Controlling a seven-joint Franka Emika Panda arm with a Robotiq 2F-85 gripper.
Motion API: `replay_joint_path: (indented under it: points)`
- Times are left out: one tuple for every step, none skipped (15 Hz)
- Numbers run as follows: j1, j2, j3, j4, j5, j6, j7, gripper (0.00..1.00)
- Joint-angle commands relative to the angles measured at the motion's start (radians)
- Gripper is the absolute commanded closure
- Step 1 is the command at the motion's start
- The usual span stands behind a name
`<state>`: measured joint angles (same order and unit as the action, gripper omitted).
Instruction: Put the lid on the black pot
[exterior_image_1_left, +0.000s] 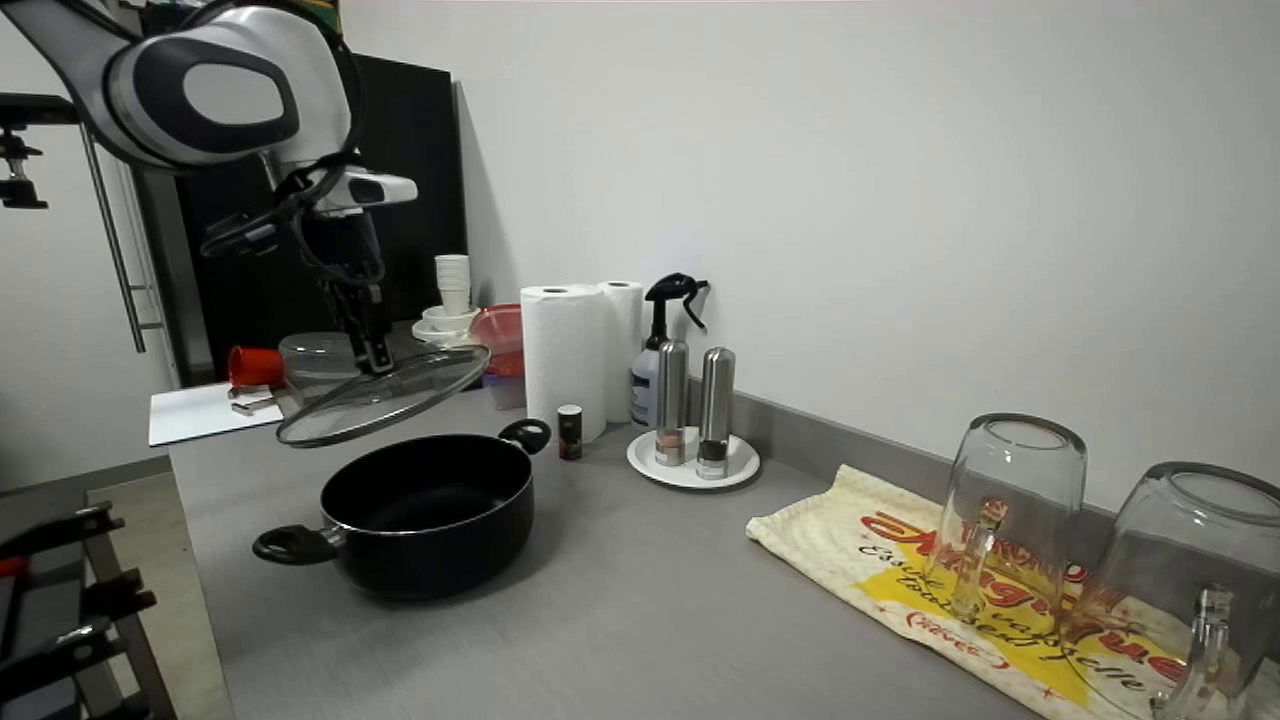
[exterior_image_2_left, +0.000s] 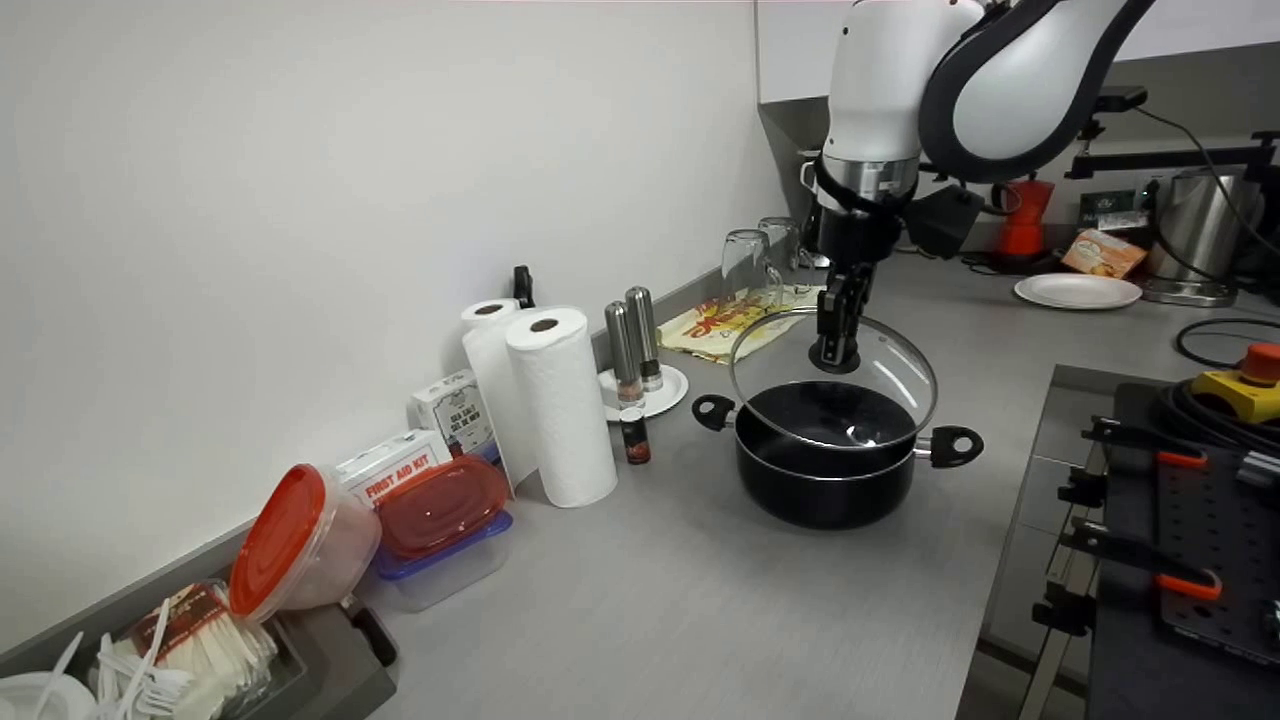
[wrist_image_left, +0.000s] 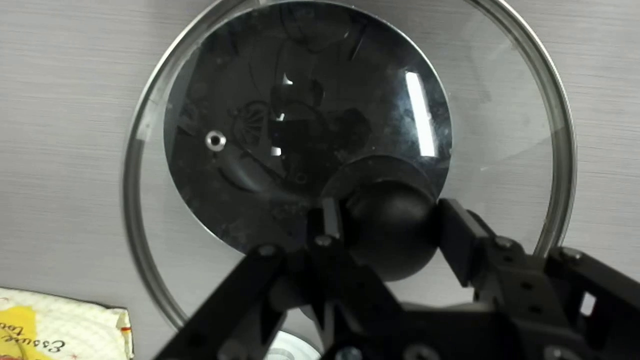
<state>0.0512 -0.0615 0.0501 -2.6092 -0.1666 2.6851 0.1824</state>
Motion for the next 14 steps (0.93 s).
replay_joint_path:
  points:
    - [-0.019, -0.037, -0.008, -0.039, 0.013, 0.058, -0.014, 0.75]
    - [-0.024, -0.042, -0.011, -0.044, 0.010, 0.062, -0.013, 0.75]
    - [-0.030, -0.047, -0.013, -0.047, 0.006, 0.065, -0.014, 0.75]
    - [-0.035, -0.049, -0.016, -0.046, 0.004, 0.069, -0.020, 0.75]
    - [-0.039, -0.048, -0.019, -0.041, -0.001, 0.069, -0.024, 0.75]
    - [-0.045, -0.042, -0.022, -0.027, -0.012, 0.060, -0.029, 0.75]
    - [-0.049, -0.035, -0.024, -0.012, -0.019, 0.053, -0.041, 0.75]
    - [-0.050, -0.030, -0.026, 0.000, -0.015, 0.047, -0.057, 0.75]
    - [-0.051, -0.022, -0.026, 0.014, -0.012, 0.043, -0.075, 0.75]
    - [-0.047, -0.009, -0.028, 0.028, 0.010, 0.041, -0.111, 0.75]
    - [-0.042, 0.001, -0.030, 0.038, 0.035, 0.048, -0.150, 0.75]
    - [-0.034, 0.014, -0.031, 0.049, 0.071, 0.053, -0.199, 0.75]
    - [-0.028, 0.024, -0.032, 0.058, 0.110, 0.057, -0.251, 0.75]
    - [-0.023, 0.035, -0.032, 0.070, 0.154, 0.054, -0.305, 0.75]
